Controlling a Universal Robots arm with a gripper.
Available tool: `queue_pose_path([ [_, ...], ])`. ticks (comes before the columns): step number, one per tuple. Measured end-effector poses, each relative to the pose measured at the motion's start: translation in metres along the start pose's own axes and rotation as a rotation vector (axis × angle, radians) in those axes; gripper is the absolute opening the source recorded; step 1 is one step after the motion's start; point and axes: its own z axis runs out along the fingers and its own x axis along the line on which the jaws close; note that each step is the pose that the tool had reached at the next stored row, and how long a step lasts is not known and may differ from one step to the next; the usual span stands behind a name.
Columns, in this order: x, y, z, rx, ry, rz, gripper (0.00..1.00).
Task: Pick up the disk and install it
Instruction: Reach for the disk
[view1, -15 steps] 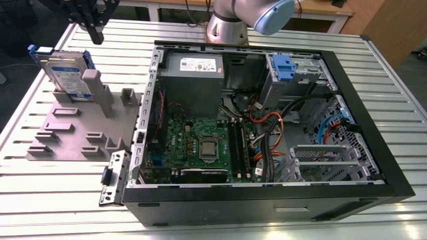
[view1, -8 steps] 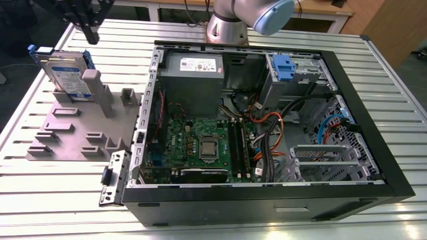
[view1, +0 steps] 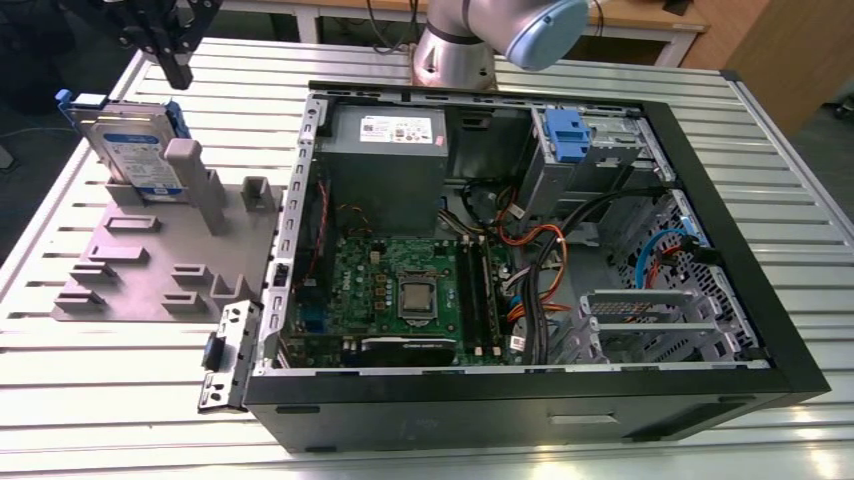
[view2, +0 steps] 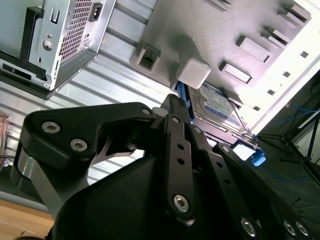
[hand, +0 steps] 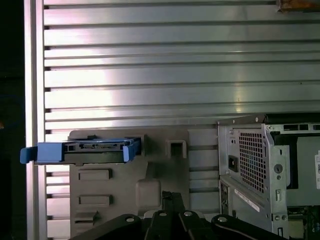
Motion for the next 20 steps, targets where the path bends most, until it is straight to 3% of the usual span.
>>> queue_pose_path([
  [10, 0.0024, -0.0002, 0.0009, 0.0, 0.0008, 0.0, 0.11],
  [20, 0.0098, -0.0005, 0.0007, 0.0001, 0.0008, 0.0, 0.11],
])
